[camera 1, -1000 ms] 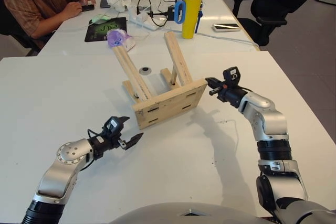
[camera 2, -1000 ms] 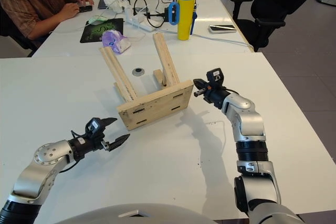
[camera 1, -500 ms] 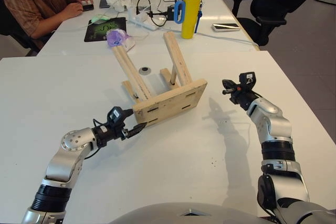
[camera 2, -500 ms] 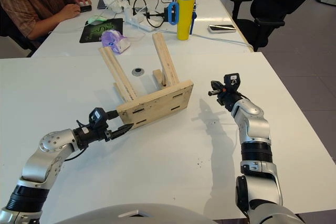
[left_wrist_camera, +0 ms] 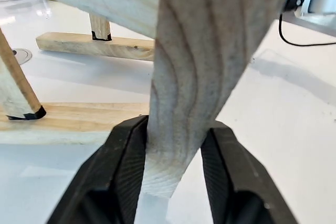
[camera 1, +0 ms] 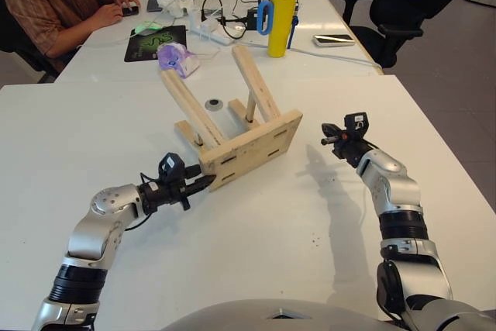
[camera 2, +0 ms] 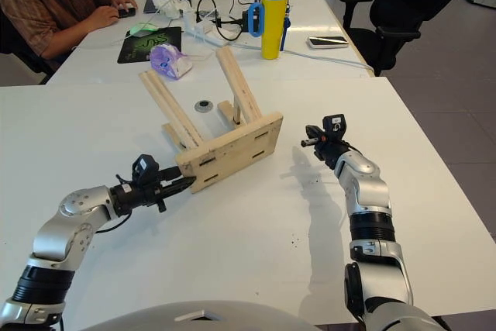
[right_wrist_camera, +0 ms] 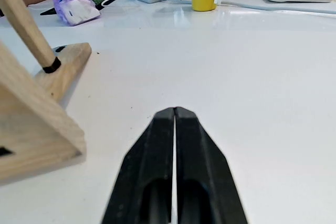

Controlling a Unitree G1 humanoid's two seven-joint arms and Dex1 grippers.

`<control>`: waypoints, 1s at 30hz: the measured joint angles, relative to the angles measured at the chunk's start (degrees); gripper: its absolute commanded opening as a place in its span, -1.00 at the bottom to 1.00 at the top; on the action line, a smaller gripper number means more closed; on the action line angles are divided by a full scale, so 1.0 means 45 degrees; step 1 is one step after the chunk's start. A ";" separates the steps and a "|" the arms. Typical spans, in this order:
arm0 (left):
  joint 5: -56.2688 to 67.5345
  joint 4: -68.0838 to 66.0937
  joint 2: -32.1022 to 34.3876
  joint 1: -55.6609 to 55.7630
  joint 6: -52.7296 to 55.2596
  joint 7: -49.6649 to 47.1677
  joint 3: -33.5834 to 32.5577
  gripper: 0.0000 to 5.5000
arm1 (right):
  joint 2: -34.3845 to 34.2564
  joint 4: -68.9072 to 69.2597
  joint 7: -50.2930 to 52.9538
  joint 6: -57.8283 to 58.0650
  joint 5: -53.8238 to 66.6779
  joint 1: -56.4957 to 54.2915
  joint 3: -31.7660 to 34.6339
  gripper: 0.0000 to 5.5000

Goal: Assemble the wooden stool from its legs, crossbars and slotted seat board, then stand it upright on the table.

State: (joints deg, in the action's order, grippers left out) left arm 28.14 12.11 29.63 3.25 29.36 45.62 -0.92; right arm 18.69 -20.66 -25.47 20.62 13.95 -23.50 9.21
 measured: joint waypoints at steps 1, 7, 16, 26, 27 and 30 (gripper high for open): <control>0.0664 0.0169 -0.0199 0.0210 0.0629 -0.0280 -0.0289 -0.47 | 0.0000 -0.0030 0.0009 0.0000 0.0000 0.0000 -0.0004 -1.00; 0.5876 0.0315 -0.1847 0.2327 0.4240 -0.4018 -0.2717 -0.48 | -0.0052 -0.0079 0.0042 0.0014 0.0000 0.0000 -0.0175 -1.00; 1.1427 -0.3133 -0.2873 0.6408 0.3865 -1.2266 -0.5822 -0.52 | -0.0129 -0.0128 0.0112 0.0091 0.0002 -0.0004 -0.0293 -1.00; 1.1017 -0.6859 -0.1675 0.7478 0.2054 -1.2508 -0.7302 -0.38 | -0.0374 -0.1068 0.0207 0.0258 -0.0005 -0.0870 -0.0477 -1.00; 1.0956 -0.6891 -0.1674 0.7472 0.2040 -1.2377 -0.7252 -0.35 | -0.0374 -0.1085 0.0198 0.0256 -0.0006 -0.0901 -0.0514 -1.00; 1.0110 -0.6988 -0.1449 0.6982 0.1705 -1.1910 -0.7100 -0.14 | -0.0355 -0.1279 0.0098 0.0253 -0.0028 -0.0917 -0.0626 -1.00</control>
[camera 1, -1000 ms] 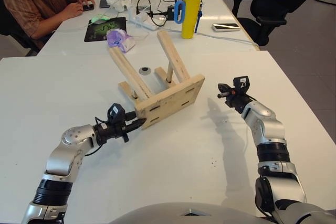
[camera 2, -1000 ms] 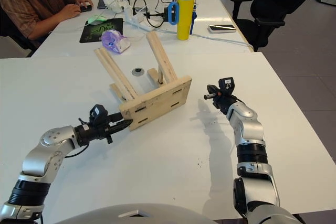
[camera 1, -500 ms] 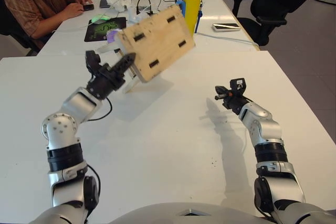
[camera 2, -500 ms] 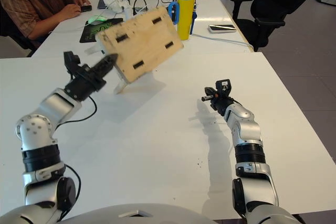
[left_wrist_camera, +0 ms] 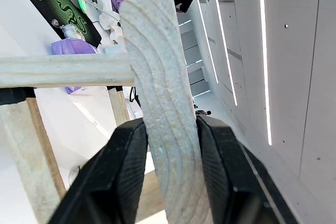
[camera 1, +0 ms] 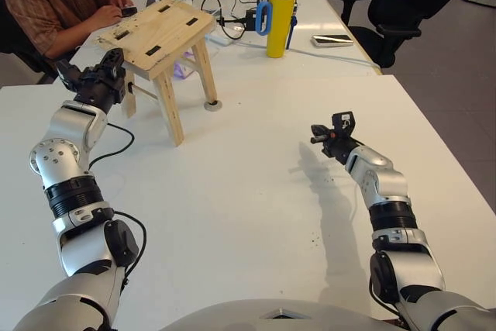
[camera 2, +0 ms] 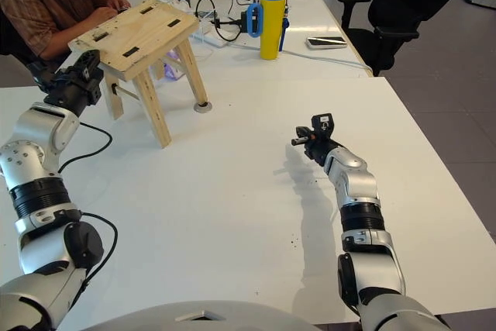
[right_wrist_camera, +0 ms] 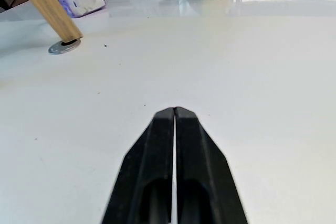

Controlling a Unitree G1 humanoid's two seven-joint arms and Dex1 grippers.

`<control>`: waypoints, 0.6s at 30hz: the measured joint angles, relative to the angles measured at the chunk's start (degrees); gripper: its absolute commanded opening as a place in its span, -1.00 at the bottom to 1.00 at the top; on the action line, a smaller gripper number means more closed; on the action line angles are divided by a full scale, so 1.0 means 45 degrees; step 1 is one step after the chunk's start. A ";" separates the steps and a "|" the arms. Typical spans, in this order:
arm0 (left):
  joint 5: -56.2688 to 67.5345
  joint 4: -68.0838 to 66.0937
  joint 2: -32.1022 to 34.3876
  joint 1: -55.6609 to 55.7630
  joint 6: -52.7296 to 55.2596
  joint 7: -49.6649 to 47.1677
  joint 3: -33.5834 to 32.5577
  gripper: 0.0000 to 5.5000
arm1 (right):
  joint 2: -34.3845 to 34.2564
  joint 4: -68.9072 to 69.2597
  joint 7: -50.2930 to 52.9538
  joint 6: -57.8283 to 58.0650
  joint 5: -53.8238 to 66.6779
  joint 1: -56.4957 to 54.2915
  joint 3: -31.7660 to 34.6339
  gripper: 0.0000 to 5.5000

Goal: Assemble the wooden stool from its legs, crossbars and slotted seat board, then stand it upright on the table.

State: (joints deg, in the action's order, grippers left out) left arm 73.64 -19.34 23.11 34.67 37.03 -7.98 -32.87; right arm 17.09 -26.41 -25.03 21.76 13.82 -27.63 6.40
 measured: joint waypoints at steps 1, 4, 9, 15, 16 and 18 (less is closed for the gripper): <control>0.0026 0.0034 -0.0142 -0.0140 -0.0092 0.0095 -0.0171 -0.08 | -0.0001 -0.0099 -0.0038 -0.0003 -0.0008 0.0000 -0.0045 -1.00; 0.0484 0.0154 -0.0844 -0.0405 -0.0555 0.0276 -0.0900 0.11 | 0.0004 -0.0286 -0.0153 -0.0032 -0.0142 -0.0012 -0.0152 -1.00; 0.0887 0.0782 -0.1926 -0.1780 -0.1292 0.0729 -0.2003 0.36 | 0.0017 -0.0595 -0.0383 -0.0111 -0.0359 -0.0073 -0.0221 -1.00; 0.0318 0.3319 -0.2744 -0.5278 -0.1069 0.3143 -0.1397 0.41 | 0.0063 -0.0679 -0.0593 -0.0184 -0.0415 -0.0226 -0.0228 -1.00; -0.0069 0.3634 -0.2817 -0.5831 -0.1048 0.3658 -0.0994 0.41 | 0.0104 -0.0682 -0.0611 -0.0196 -0.0423 -0.0236 -0.0226 -1.00; -0.1299 0.4541 -0.2684 -0.6681 -0.1006 0.4991 0.0363 0.41 | 0.0191 -0.0726 -0.0630 -0.0220 -0.0441 -0.0256 -0.0213 -1.00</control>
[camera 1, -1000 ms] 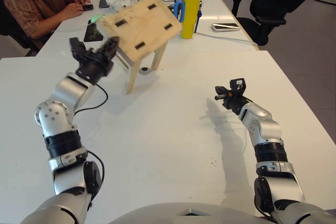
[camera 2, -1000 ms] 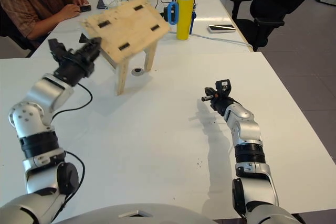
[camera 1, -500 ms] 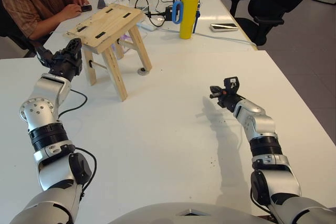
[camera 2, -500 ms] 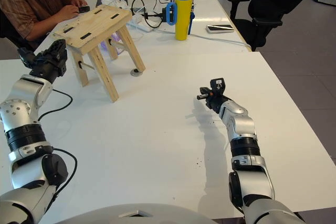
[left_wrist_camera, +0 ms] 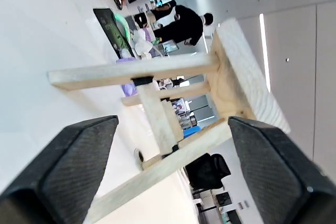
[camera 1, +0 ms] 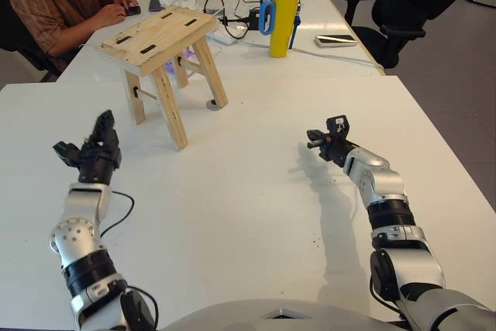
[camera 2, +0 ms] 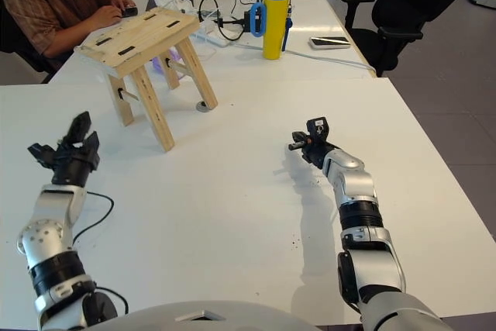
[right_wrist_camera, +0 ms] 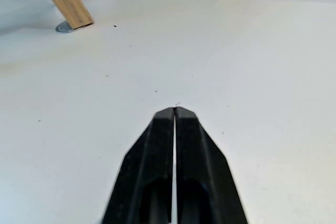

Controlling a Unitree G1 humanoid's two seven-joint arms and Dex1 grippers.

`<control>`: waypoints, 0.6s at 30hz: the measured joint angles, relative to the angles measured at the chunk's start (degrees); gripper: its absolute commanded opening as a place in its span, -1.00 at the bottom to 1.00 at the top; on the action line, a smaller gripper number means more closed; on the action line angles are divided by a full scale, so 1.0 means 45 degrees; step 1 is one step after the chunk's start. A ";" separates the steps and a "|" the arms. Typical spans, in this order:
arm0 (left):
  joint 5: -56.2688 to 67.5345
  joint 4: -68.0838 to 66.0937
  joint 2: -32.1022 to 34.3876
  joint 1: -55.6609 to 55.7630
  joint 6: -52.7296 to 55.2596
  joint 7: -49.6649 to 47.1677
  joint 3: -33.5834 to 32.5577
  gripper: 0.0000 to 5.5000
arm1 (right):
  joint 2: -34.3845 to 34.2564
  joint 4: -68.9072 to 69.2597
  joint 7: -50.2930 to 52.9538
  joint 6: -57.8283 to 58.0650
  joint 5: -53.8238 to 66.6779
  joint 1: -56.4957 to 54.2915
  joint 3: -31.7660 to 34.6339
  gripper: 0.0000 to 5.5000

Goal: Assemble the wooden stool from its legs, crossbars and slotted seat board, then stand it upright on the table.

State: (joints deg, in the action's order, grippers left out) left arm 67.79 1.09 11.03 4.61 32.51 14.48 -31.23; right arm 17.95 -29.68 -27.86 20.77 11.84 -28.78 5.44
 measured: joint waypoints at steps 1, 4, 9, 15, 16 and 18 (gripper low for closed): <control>-0.0708 0.0528 0.0218 -0.0219 0.0029 0.0795 0.0936 0.41 | 0.0028 -0.0031 -0.0002 -0.0021 -0.0027 -0.0004 -0.0002 -1.00; -0.2680 0.1684 0.1037 -0.0226 -0.0241 0.2698 0.3357 0.41 | 0.0052 -0.0149 -0.0014 -0.0090 -0.0044 -0.0012 -0.0019 -1.00; -0.7533 0.0196 0.2219 0.0937 -0.2803 0.4952 0.6670 0.41 | 0.0042 -0.0831 -0.0099 -0.0345 -0.0192 -0.0335 -0.0215 -1.00; -1.0895 -0.5991 0.2822 0.4189 -0.6162 0.5507 0.7359 0.41 | -0.0222 -0.1021 -0.0255 -0.0634 -0.0447 -0.0929 -0.0518 -1.00; -1.1565 -0.7188 0.3005 0.4785 -0.6637 0.5198 0.7614 0.41 | -0.0242 -0.1065 -0.0257 -0.0636 -0.0466 -0.0927 -0.0544 -1.00; -1.3105 -0.9454 0.3488 0.5922 -0.7514 0.4191 0.8287 0.41 | -0.0286 -0.1077 -0.0260 -0.0648 -0.0518 -0.0930 -0.0568 -1.00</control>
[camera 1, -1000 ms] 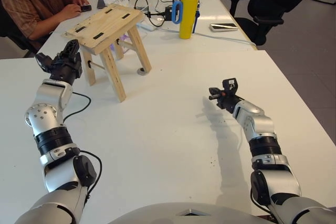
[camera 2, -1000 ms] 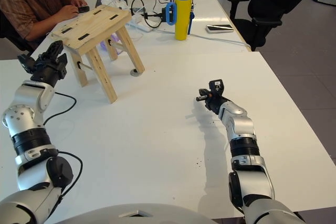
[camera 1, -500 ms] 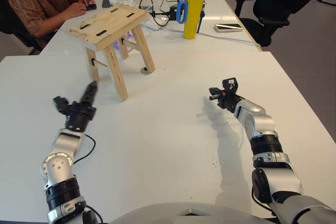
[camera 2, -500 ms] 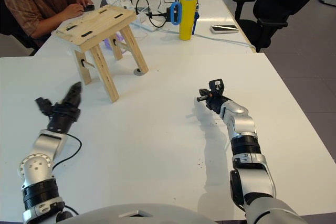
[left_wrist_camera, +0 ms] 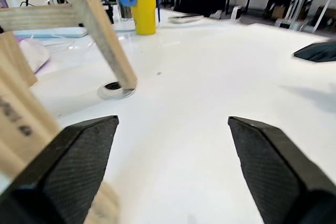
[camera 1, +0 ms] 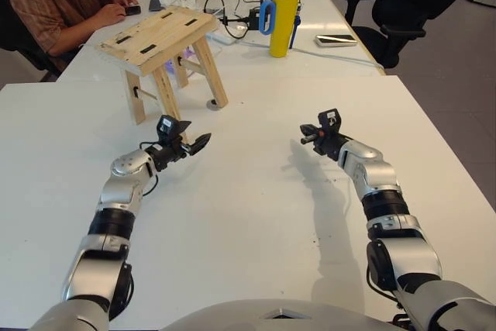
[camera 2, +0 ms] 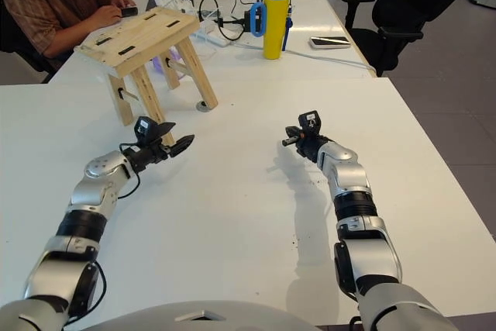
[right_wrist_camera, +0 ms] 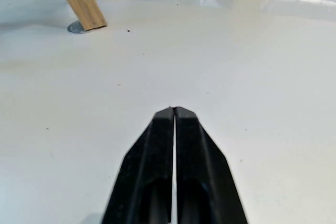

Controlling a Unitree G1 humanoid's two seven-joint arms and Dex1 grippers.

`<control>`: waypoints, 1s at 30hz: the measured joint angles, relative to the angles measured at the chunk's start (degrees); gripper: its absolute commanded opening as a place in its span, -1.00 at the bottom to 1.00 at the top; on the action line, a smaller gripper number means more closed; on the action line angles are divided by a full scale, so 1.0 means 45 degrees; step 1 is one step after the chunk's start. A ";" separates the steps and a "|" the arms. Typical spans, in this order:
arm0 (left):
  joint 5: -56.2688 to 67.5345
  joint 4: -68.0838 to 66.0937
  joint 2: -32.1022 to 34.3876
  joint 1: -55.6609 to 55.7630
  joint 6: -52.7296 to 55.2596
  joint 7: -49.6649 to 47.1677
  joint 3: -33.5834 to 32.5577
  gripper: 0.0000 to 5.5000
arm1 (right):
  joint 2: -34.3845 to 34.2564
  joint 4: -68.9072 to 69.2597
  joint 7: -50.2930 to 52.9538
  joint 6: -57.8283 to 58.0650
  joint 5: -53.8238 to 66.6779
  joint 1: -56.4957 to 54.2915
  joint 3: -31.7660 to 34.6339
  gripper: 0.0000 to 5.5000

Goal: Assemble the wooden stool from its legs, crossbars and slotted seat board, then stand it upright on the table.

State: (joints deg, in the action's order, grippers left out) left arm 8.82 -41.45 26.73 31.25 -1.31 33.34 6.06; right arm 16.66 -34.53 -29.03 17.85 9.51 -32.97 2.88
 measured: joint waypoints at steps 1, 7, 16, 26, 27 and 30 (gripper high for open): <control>-0.0822 -0.1138 0.0354 0.0632 -0.0291 -0.0846 0.0393 0.41 | -0.0057 0.0004 -0.0002 -0.0004 -0.0001 0.0000 -0.0019 -1.00; -0.5038 -0.7053 0.3946 0.4884 -0.1172 -0.6026 0.1601 0.41 | -0.0566 0.0249 -0.0182 0.0012 -0.0025 0.0076 -0.0609 -1.00; -0.3023 -0.6900 0.1788 0.2776 -0.3723 -0.6436 -0.0978 0.41 | -0.0724 0.0566 -0.0074 -0.0105 0.0011 0.0090 -0.0604 -1.00; -0.0640 -0.1034 -0.4081 0.1127 -0.4500 -0.7501 -0.2220 0.41 | -0.2736 -0.0431 0.3600 -0.1734 0.0160 -0.0915 0.0865 -1.00; -0.1076 -0.0799 -0.4396 0.1246 -0.4476 -0.8126 -0.2041 0.41 | -0.2883 -0.0485 0.3907 -0.2529 -0.0012 -0.0990 0.0852 -1.00; -0.2005 -0.0405 -0.4913 0.1599 -0.4739 -0.9331 -0.1772 0.41 | -0.3315 -0.0789 0.4952 -0.4965 -0.0685 -0.1019 0.0683 -1.00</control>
State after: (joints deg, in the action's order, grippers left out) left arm -0.20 -43.28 4.62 38.45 -22.63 -8.65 -1.92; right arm 1.75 -38.07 -6.75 -4.49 6.42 -37.55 5.95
